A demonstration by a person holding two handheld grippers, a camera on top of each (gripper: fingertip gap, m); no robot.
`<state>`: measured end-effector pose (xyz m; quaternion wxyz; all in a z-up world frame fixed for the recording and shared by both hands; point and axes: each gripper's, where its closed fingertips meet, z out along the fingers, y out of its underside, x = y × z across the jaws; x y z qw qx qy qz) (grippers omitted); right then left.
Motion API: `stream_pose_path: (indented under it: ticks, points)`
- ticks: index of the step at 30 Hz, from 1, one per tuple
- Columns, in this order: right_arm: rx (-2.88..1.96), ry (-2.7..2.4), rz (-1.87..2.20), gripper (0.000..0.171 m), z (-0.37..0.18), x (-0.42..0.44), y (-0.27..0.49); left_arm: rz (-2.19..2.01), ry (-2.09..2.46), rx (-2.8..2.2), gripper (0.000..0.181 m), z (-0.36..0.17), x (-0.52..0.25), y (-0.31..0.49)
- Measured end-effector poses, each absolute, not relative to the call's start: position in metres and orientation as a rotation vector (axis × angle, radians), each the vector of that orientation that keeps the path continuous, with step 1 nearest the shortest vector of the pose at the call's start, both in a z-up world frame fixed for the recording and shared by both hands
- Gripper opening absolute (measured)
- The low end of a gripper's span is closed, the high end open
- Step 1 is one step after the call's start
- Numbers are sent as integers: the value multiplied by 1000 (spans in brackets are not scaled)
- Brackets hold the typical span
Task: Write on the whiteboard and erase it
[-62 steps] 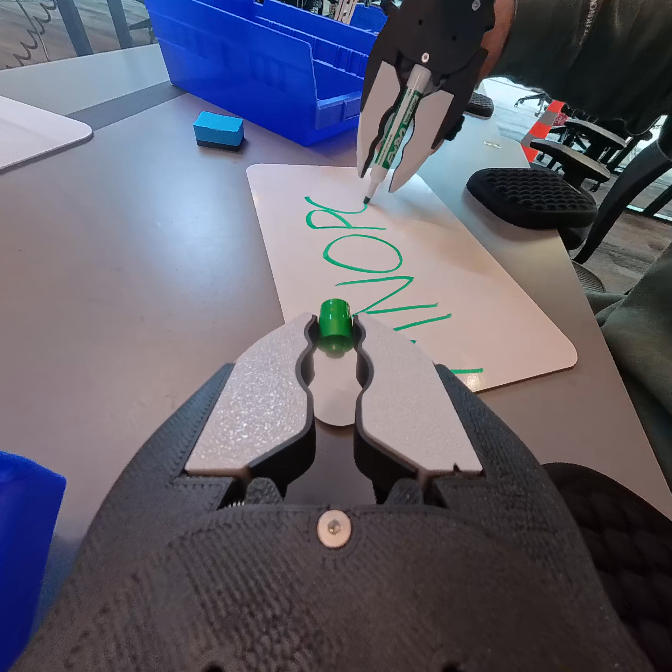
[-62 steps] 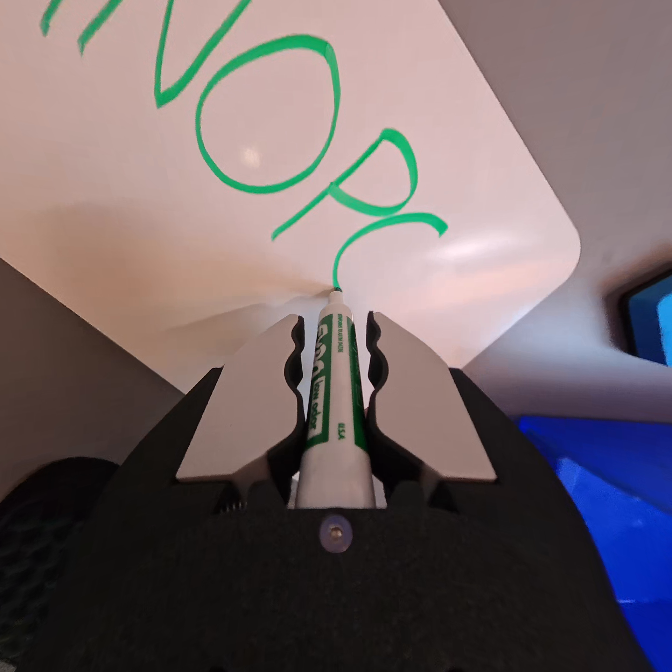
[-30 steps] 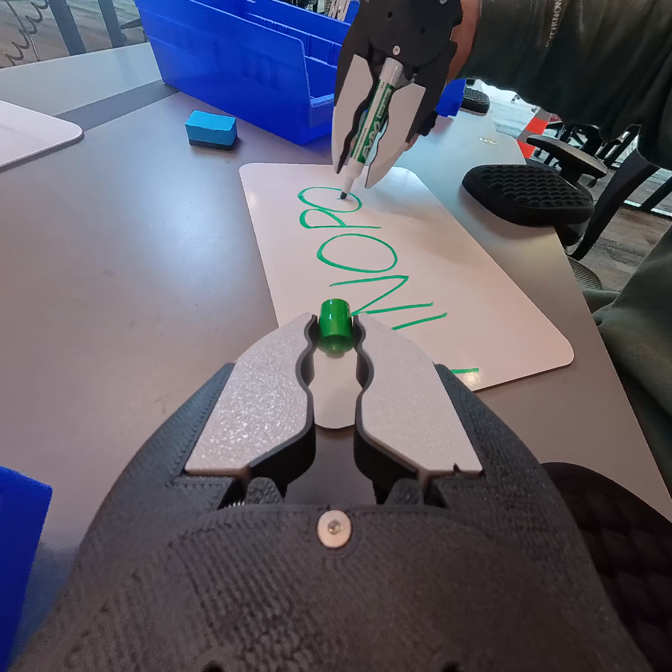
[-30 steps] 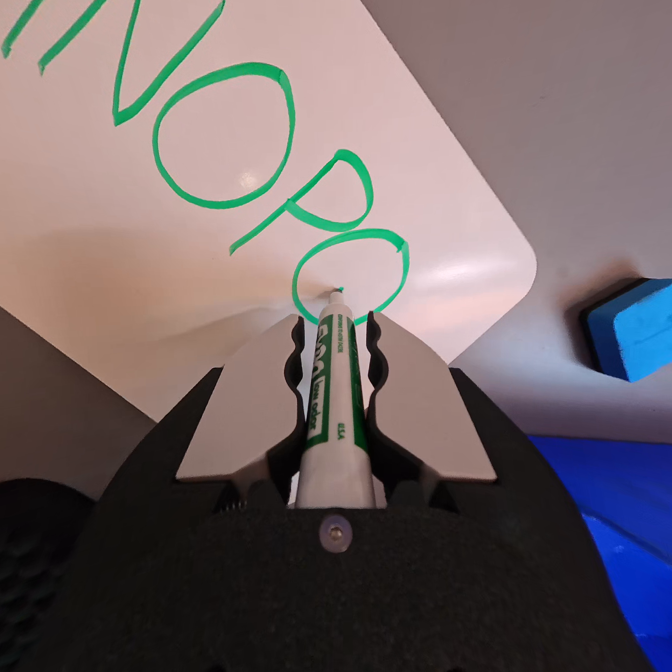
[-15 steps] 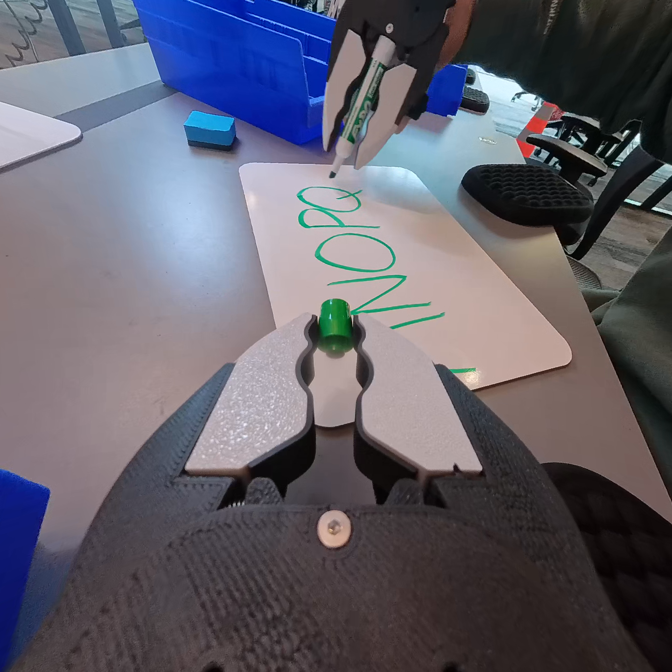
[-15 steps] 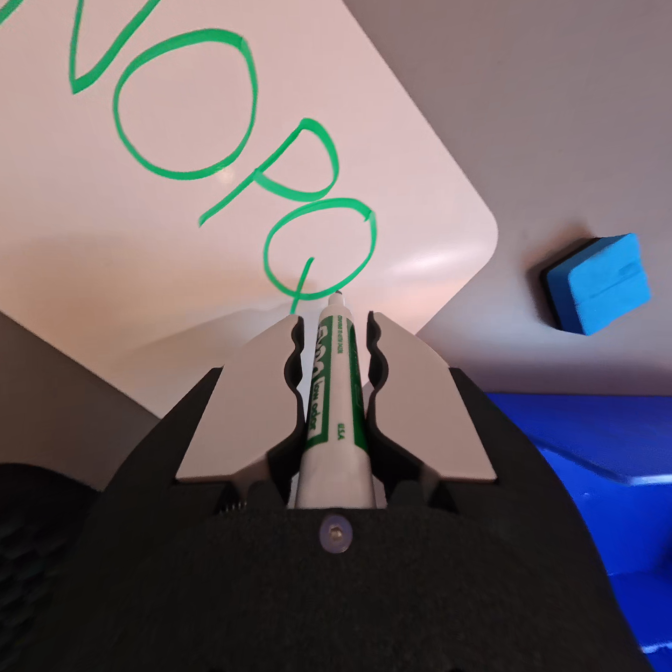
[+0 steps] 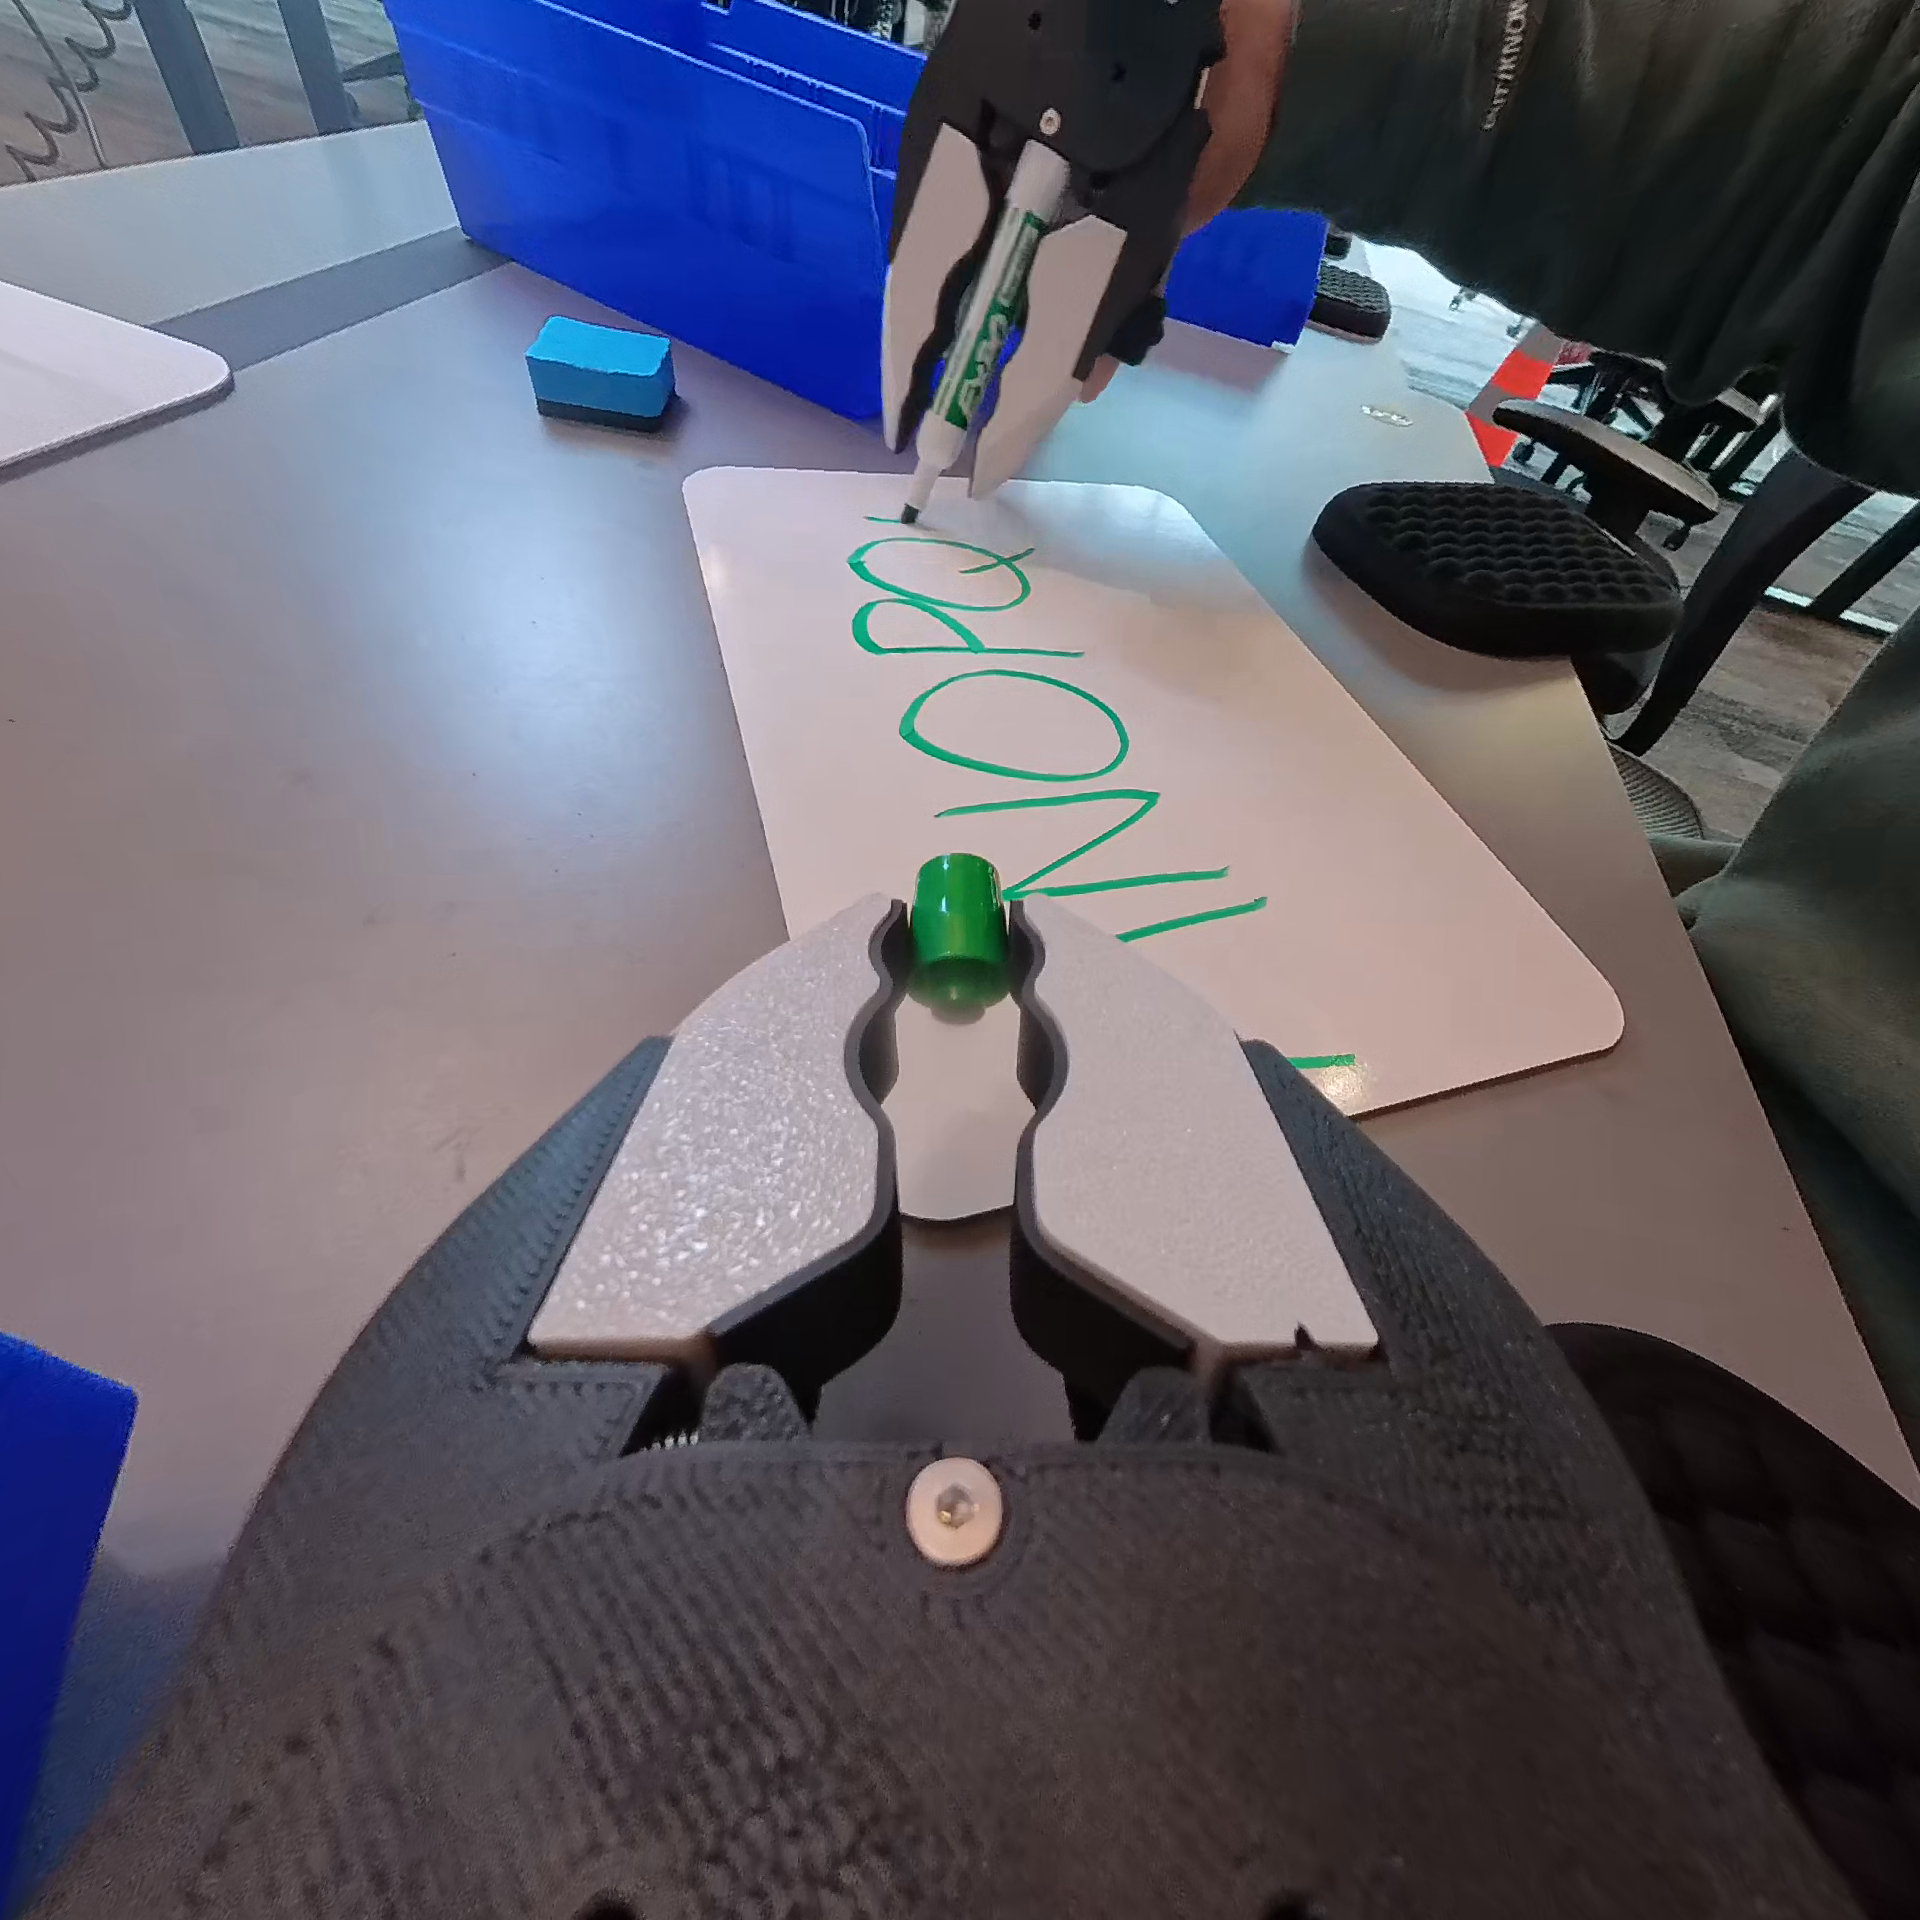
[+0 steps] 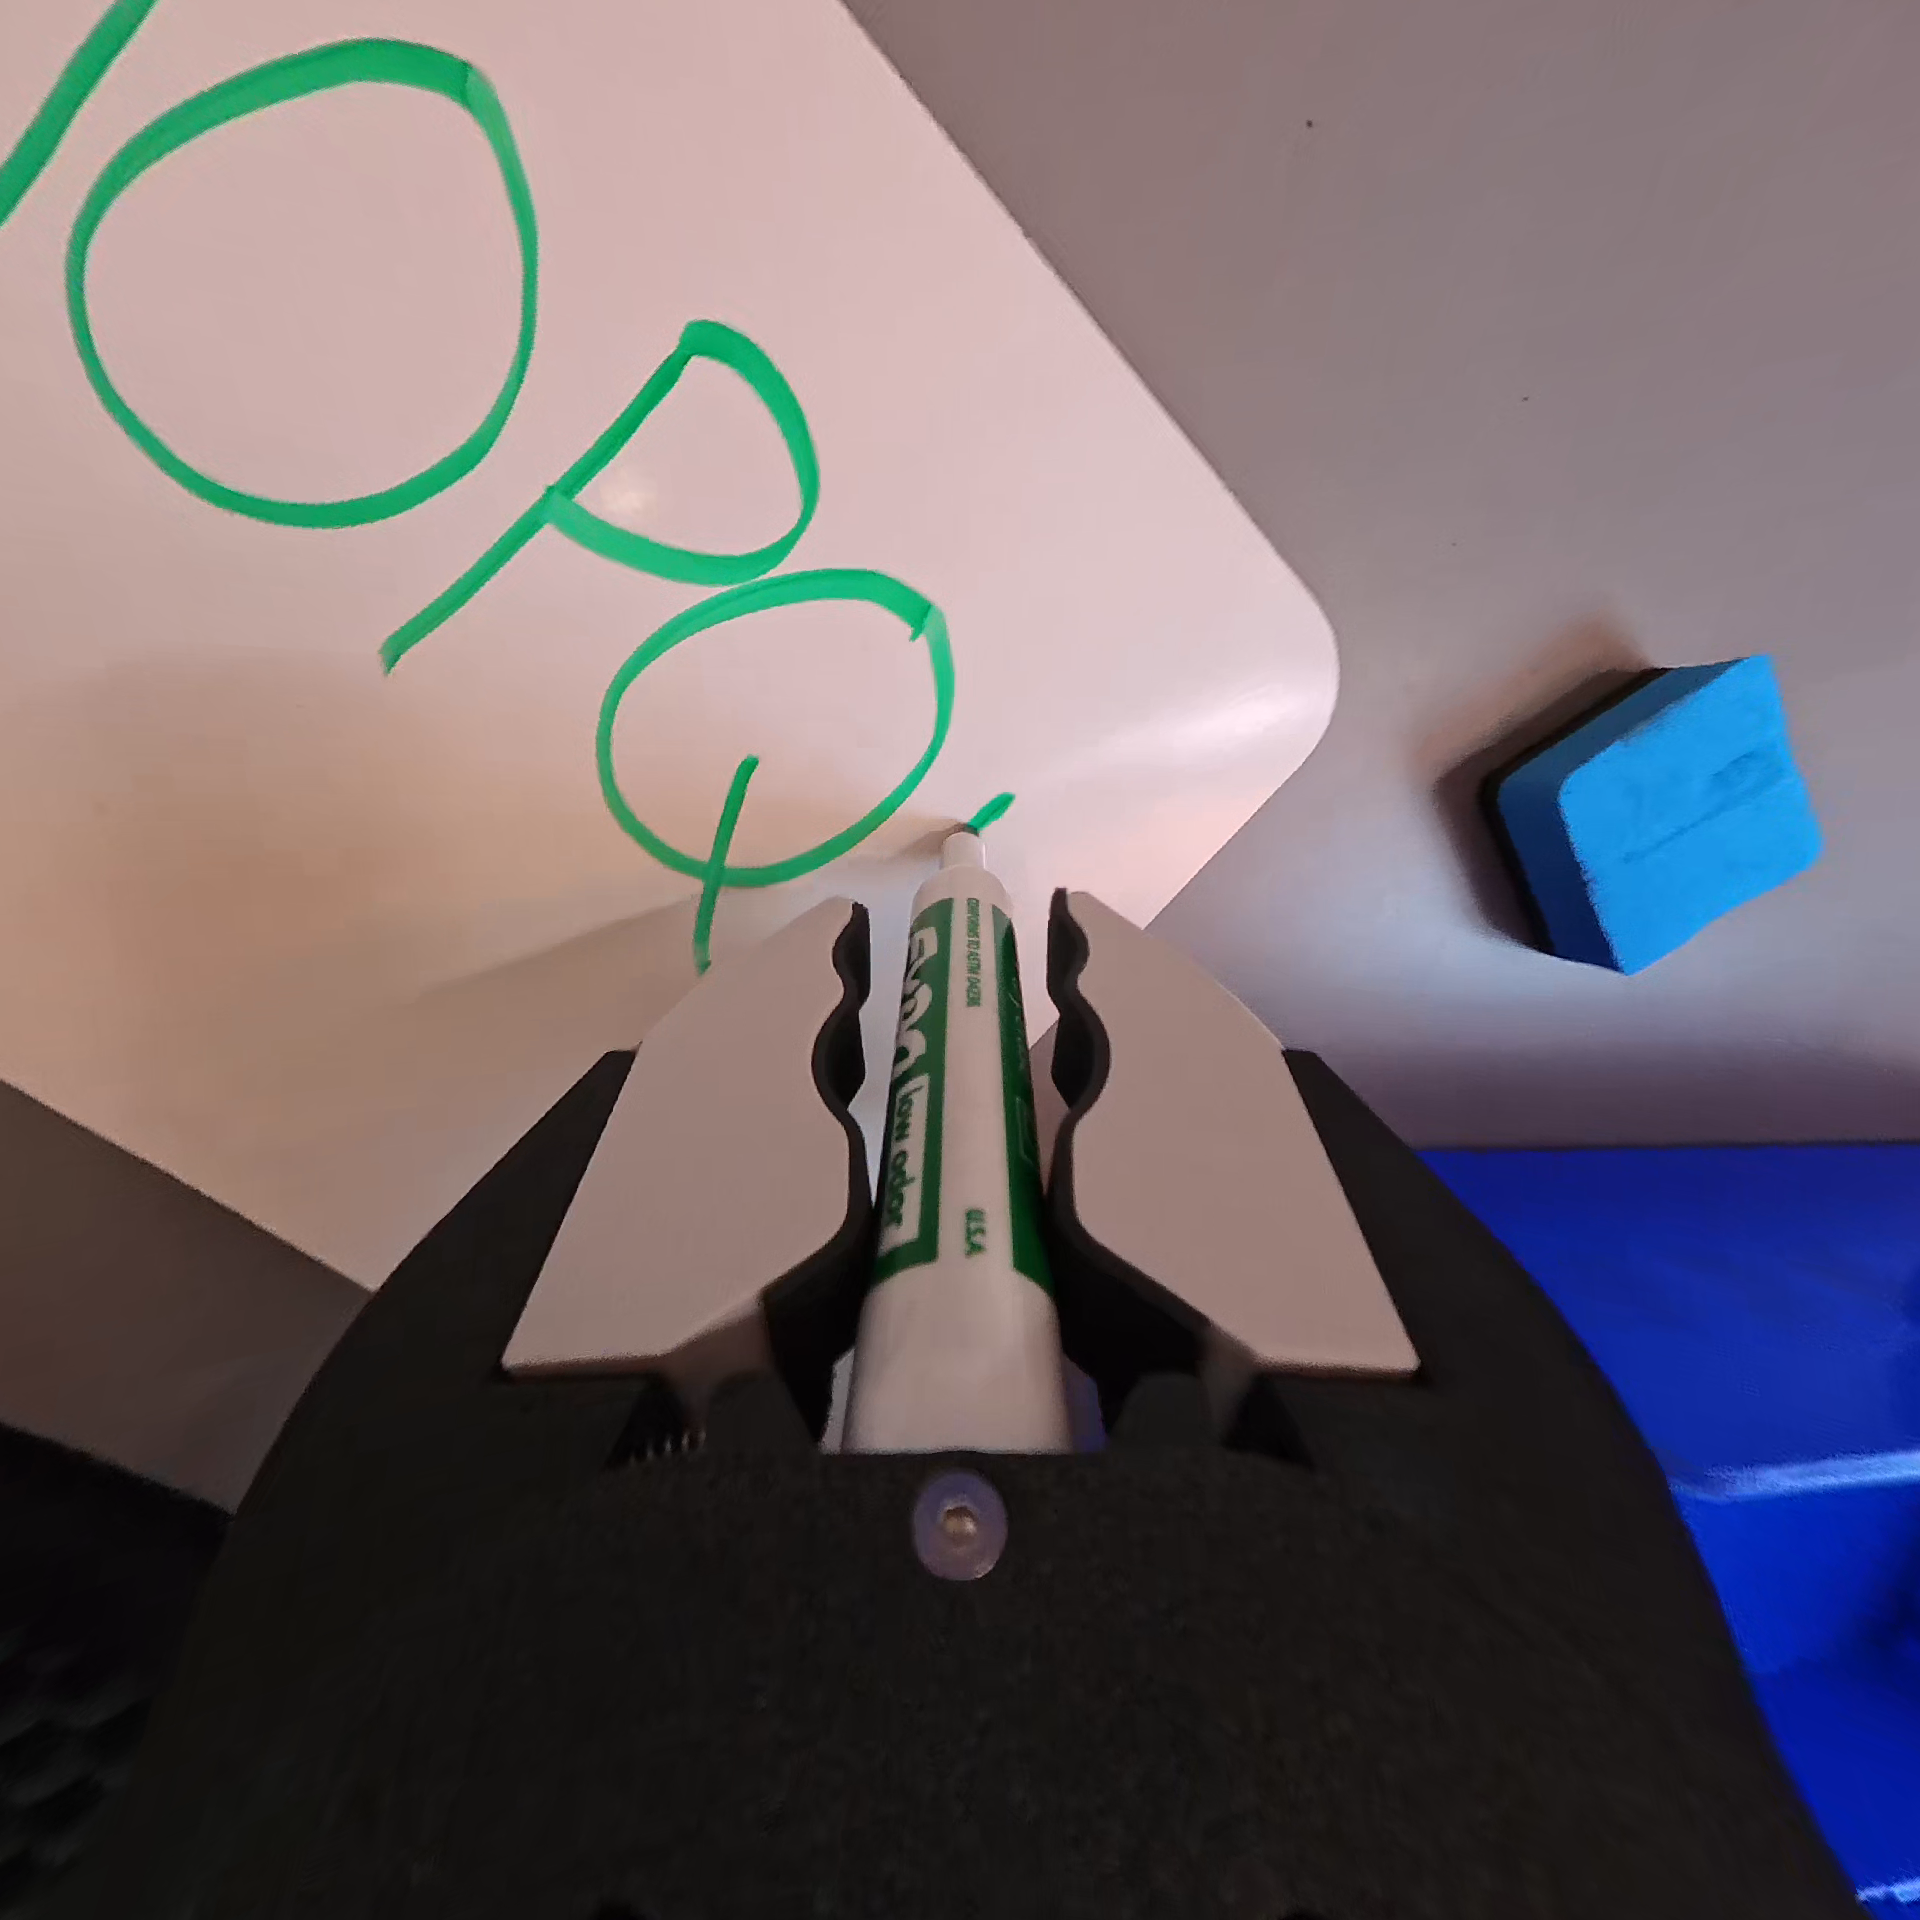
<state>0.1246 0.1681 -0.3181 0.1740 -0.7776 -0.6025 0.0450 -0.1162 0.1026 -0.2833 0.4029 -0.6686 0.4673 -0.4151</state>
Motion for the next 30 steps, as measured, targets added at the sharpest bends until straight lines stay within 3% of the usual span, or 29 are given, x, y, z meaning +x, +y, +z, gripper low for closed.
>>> stream_pose_path:
  ticks: [8,30]
  points:
    - [-2234,-1761,149,34,-317,141,122,-1044,1188,-1691,18,-284,-115,102]
    - [-2200,-1618,37,33,-319,135,193,-1060,1188,-1690,18,-284,-116,101]
